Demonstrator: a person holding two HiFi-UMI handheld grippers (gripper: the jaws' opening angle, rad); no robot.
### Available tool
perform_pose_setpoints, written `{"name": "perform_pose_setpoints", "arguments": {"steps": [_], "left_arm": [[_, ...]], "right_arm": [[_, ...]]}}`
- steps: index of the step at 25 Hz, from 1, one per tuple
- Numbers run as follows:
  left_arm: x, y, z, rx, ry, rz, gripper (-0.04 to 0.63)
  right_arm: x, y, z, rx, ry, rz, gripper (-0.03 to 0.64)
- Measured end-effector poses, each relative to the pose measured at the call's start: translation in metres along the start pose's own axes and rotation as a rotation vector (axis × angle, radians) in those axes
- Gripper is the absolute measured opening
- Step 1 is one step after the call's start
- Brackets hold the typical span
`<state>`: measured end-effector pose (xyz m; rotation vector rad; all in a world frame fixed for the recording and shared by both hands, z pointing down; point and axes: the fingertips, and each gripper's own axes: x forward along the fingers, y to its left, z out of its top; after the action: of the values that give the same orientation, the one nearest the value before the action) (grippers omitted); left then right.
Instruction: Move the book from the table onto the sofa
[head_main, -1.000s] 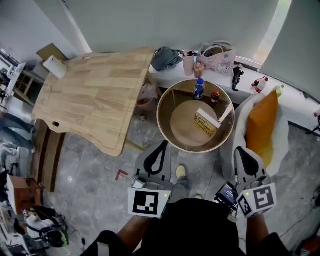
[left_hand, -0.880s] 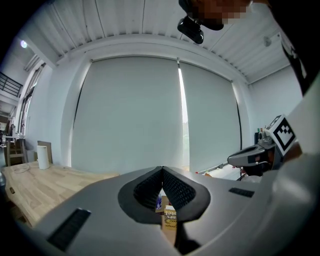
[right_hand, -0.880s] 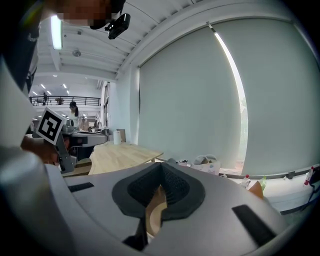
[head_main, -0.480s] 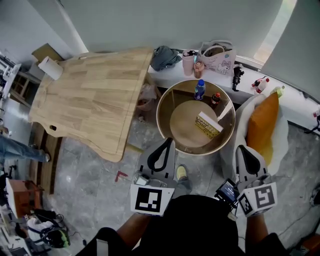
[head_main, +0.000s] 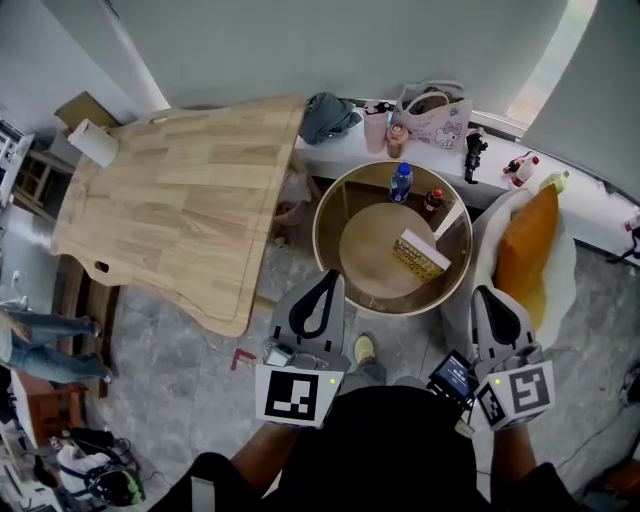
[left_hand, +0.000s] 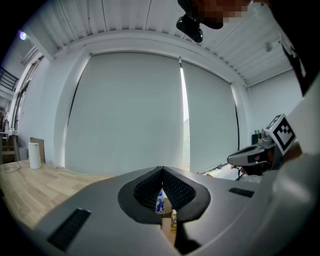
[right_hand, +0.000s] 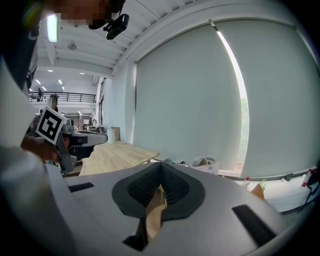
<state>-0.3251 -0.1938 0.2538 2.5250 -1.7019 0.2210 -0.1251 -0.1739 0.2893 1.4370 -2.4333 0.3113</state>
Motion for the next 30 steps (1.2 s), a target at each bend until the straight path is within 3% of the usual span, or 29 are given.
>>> {"name": "perform_pose_setpoints", "arguments": {"steps": [7,30], "left_arm": [[0.01,0.008,0.001,-0.004,-0.014,-0.01,0.006],[0.021,0.009,0.005,-0.015,-0.043,-0.079,0.006]], "right_arm": [[0.01,-0.004,0.01,-0.015,-0.043,-0.015,0.009],[0.004,-0.006,0.014,-0.033,-0.009,-0.09,0.009]]}}
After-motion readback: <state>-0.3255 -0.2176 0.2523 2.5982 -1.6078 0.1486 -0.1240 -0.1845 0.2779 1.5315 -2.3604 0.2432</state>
